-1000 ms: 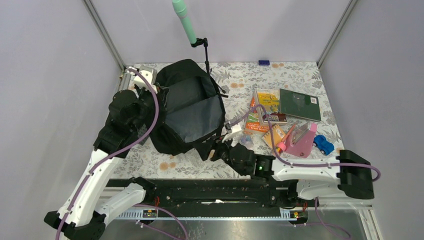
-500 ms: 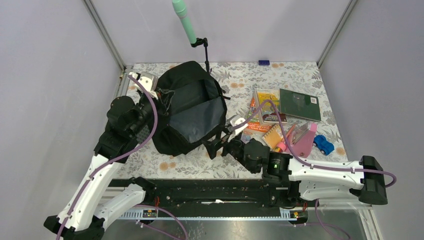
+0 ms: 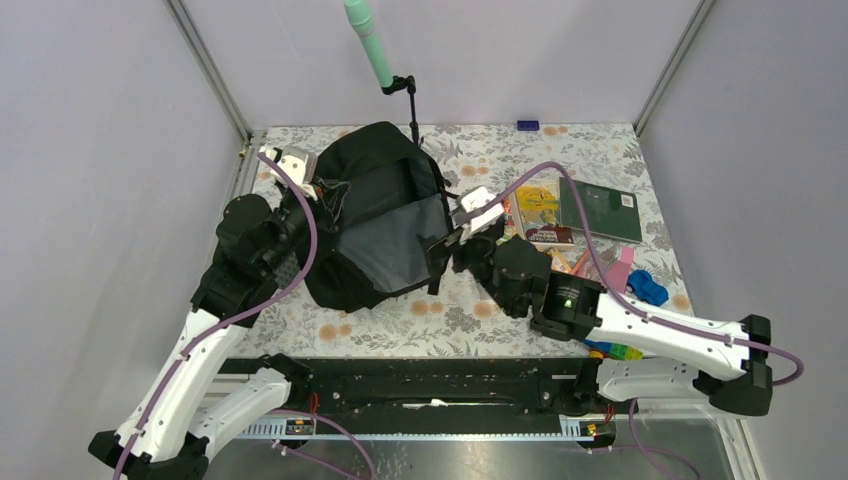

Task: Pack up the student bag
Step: Unzip the student bag at the center of the board.

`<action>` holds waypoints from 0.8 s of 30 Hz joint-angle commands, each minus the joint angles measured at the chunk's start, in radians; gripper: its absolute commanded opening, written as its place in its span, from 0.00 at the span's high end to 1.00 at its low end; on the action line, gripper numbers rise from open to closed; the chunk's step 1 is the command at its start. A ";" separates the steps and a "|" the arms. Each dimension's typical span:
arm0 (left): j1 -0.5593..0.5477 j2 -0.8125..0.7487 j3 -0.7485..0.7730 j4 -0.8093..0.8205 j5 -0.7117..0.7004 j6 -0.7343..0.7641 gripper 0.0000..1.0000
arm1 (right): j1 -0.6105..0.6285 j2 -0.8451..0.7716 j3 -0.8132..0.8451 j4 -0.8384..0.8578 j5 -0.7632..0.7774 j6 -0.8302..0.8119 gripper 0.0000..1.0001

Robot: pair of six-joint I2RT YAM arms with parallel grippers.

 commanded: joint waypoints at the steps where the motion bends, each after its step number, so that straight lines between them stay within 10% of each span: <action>1: 0.005 -0.012 -0.001 0.071 -0.005 -0.011 1.00 | -0.102 -0.086 0.017 -0.176 0.103 0.140 0.00; 8: 0.020 -0.025 -0.005 0.078 0.003 -0.032 1.00 | -0.373 -0.131 0.031 -0.456 0.157 0.508 0.00; 24: 0.026 -0.024 -0.025 0.097 0.042 -0.047 1.00 | -1.008 0.225 0.194 -0.780 -0.140 0.479 0.00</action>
